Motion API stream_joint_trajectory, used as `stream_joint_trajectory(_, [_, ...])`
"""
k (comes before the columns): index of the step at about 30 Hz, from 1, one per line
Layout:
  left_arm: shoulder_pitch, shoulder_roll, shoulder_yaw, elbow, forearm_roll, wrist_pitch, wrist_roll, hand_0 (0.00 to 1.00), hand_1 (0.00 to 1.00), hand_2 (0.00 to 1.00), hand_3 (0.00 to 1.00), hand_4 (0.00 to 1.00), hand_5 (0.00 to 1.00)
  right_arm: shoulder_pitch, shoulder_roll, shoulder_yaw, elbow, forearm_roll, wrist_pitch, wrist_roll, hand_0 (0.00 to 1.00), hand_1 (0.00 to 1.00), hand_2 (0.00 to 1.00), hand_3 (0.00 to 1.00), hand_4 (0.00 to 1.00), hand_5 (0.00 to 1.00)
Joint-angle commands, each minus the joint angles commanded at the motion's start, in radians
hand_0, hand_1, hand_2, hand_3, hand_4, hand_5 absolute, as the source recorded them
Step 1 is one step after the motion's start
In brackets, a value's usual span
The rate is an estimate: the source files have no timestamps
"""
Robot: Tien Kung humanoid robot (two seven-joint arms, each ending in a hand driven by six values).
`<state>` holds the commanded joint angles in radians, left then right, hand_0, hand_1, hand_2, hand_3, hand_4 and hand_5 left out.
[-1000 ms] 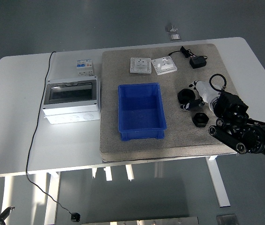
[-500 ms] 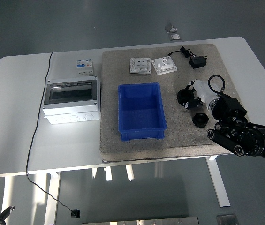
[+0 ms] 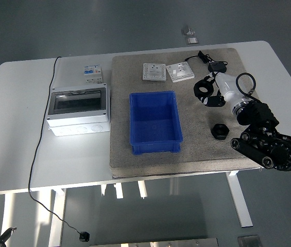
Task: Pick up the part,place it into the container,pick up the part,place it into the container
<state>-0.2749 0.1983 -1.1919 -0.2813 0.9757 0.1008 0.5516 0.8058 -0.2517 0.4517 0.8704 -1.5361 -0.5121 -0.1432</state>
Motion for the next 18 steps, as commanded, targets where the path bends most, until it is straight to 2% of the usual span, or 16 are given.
stream_joint_trajectory(3, [0.000, 0.000, -0.002, 0.000, 0.002, 0.000, 0.001, 0.696, 0.706, 0.742, 0.823, 0.877, 0.894, 0.000, -0.016, 0.030, 0.091, -0.003, -0.007, 0.050, 0.311, 0.306, 0.384, 0.558, 0.344, 0.002])
stream_joint_trajectory(6, [-0.001, 0.001, -0.003, 0.000, 0.005, -0.001, 0.001, 0.696, 0.706, 0.742, 0.823, 0.877, 0.894, 0.008, -0.016, 0.015, 0.188, -0.038, 0.011, 0.081, 0.311, 0.306, 0.384, 0.558, 0.344, 0.002])
stream_joint_trajectory(7, [-0.002, 0.000, -0.003, 0.000, 0.006, -0.001, 0.001, 0.696, 0.706, 0.742, 0.823, 0.877, 0.894, 0.016, -0.012, -0.008, 0.221, -0.054, 0.033, 0.087, 0.346, 0.332, 0.395, 0.558, 0.345, 0.002])
stream_joint_trajectory(10, [-0.004, 0.000, -0.002, 0.000, 0.004, -0.001, 0.001, 0.696, 0.706, 0.742, 0.823, 0.877, 0.894, 0.030, -0.003, -0.057, 0.287, -0.084, 0.089, 0.077, 0.346, 0.332, 0.395, 0.558, 0.345, 0.002])
stream_joint_trajectory(12, [-0.004, 0.000, -0.001, 0.000, 0.002, 0.000, -0.001, 0.696, 0.706, 0.742, 0.823, 0.877, 0.894, 0.037, 0.000, -0.080, 0.314, -0.109, 0.135, 0.054, 0.346, 0.332, 0.395, 0.558, 0.345, 0.002])
stream_joint_trajectory(13, [-0.004, 0.000, -0.001, 0.000, 0.001, 0.001, -0.001, 0.696, 0.706, 0.740, 0.823, 0.877, 0.893, 0.039, 0.001, -0.087, 0.320, -0.118, 0.157, 0.045, 0.371, 0.375, 0.443, 0.582, 0.345, 0.004])
stream_joint_trajectory(18, [-0.004, 0.000, -0.001, 0.000, 0.001, 0.002, -0.004, 0.696, 0.706, 0.740, 0.823, 0.877, 0.893, 0.044, 0.004, -0.097, 0.328, -0.166, 0.262, 0.008, 0.371, 0.375, 0.443, 0.582, 0.345, 0.004])
